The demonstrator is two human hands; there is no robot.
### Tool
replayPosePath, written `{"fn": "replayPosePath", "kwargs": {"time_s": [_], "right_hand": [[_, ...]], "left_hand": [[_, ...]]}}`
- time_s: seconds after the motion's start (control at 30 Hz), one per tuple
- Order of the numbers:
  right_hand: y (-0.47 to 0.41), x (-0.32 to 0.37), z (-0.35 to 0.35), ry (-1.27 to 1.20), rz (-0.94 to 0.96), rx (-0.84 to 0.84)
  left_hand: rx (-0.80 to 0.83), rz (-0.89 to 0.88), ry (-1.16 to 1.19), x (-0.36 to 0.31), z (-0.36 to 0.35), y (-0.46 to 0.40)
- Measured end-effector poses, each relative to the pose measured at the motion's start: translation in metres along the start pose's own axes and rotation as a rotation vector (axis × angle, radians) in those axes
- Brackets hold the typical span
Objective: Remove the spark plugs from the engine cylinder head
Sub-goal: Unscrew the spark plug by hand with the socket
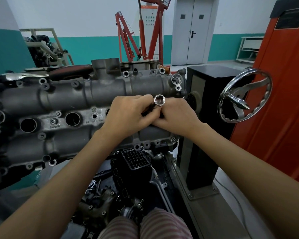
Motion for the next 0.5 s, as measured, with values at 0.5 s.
{"fn": "replayPosePath", "kwargs": {"time_s": [0.5], "right_hand": [[0.0001, -0.0016, -0.0004, -0.036, -0.019, 0.014]], "left_hand": [[0.013, 0.038, 0.040, -0.0006, 0.0001, -0.0004]]}}
Point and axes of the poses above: each hand's wrist, its own y-axis away from the middle knuckle, its own z-axis out of the back of the hand, x = y × z, the point moved 2 cm from there along -y, towards the middle knuckle, and after that the axes turned 12 degrees about y, right-handed, at the moved point
